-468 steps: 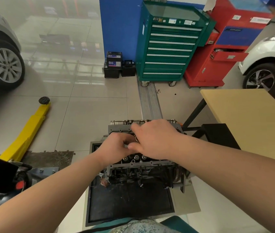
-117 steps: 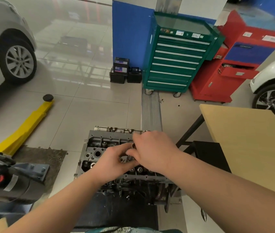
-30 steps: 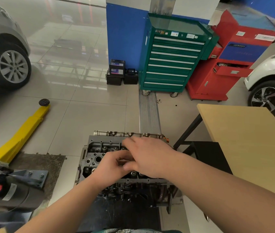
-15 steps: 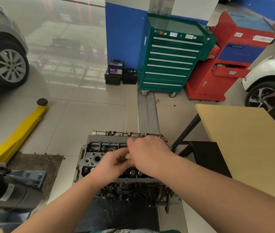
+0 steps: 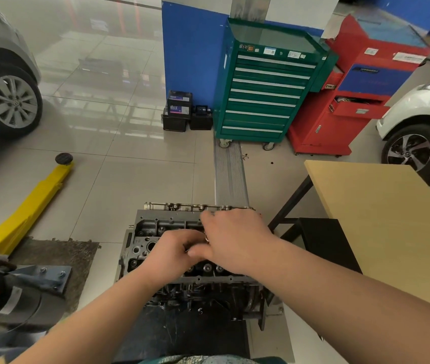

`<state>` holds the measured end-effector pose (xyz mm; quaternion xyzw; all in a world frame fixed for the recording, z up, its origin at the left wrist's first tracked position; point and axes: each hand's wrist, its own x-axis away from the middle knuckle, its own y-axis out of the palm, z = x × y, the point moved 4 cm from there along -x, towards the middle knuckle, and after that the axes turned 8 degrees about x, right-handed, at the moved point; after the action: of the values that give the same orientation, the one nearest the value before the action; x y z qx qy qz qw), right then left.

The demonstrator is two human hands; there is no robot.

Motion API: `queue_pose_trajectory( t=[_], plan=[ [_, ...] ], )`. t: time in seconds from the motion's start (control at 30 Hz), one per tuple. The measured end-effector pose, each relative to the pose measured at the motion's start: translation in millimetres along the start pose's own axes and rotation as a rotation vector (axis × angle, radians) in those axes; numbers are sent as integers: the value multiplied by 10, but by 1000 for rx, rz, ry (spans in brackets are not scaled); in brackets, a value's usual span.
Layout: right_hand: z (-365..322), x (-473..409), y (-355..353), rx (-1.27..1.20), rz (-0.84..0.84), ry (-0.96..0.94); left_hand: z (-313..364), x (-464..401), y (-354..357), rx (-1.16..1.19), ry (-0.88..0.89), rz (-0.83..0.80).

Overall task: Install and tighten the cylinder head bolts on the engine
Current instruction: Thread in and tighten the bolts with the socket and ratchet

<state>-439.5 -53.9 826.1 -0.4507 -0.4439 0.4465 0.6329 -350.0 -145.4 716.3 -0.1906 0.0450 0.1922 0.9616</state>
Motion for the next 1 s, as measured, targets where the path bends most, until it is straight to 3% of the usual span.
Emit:
queue_pose_trajectory(
  t=[0.1, 0.27, 0.43, 0.5, 0.67, 0.77, 0.83, 0.9, 1.0],
  plan=[
    [5, 28, -4, -76, -67, -104, -65, 7, -11, 8, -33, -45],
    [18, -13, 11, 85, 8, 76, 13, 7, 7, -16, -38, 4],
    [26, 36, 27, -4, 29, -146, -59, 8, 21, 1, -117, -69],
    [47, 18, 48, 12, 31, -113, -53, 6, 55, 1, -90, -139],
    [39, -21, 54, 36, 60, 4, -88, -20, 70, -69, -110, 22],
    [42, 23, 42, -22, 14, -134, -188, -19, 67, -73, -164, -82],
    [75, 11, 72, 1, 9, -75, -127, -4, 73, 23, -122, -144],
    [92, -11, 74, 28, 2, 45, -40, 4, 82, 76, -111, -98],
    [70, 0, 125, -123, -2, -7, -73, -12, 32, -13, -131, 31]
  ],
)
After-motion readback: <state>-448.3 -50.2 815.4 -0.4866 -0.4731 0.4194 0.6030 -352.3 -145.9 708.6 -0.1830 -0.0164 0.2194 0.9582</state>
